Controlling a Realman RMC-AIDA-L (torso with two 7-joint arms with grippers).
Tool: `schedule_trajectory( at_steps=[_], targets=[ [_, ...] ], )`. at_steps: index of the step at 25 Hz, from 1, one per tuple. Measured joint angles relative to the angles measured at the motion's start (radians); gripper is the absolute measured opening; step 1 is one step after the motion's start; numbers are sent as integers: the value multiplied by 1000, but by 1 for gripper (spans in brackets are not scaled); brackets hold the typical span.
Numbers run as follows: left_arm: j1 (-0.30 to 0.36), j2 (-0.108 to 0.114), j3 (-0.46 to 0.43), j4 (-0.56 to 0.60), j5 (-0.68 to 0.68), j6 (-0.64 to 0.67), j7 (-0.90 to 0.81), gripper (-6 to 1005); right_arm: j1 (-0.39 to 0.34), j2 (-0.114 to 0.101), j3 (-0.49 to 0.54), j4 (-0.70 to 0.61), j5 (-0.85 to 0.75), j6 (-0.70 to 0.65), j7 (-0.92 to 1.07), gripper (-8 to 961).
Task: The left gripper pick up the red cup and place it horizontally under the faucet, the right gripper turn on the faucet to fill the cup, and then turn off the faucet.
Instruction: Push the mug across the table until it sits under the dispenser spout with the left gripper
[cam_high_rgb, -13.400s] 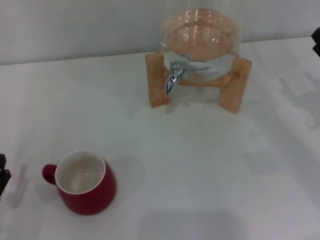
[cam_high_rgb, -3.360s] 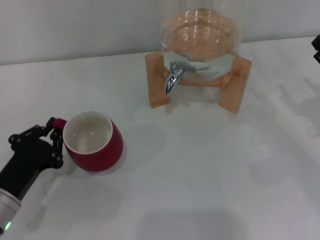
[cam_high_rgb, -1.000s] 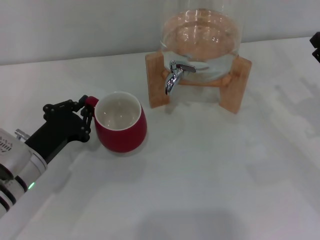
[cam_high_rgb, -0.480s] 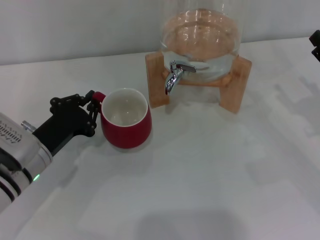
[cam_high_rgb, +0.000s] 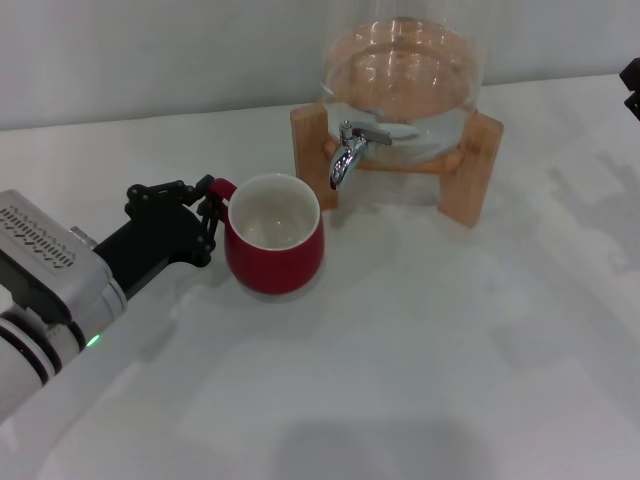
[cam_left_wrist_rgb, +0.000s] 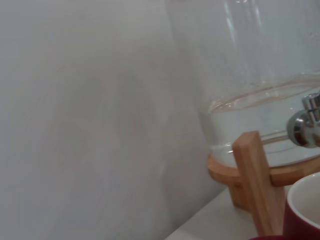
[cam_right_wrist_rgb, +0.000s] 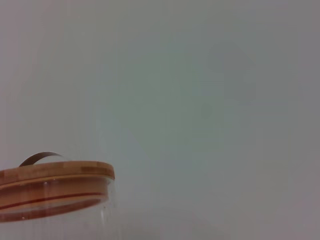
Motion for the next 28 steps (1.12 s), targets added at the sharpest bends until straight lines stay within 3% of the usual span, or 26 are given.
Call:
schedule_trajectory(
  at_steps=[28],
  targets=[
    [-8,-2,-3,36,75,-38,-31,94,1,0,-8,-10,0,2,3,835]
  ],
)
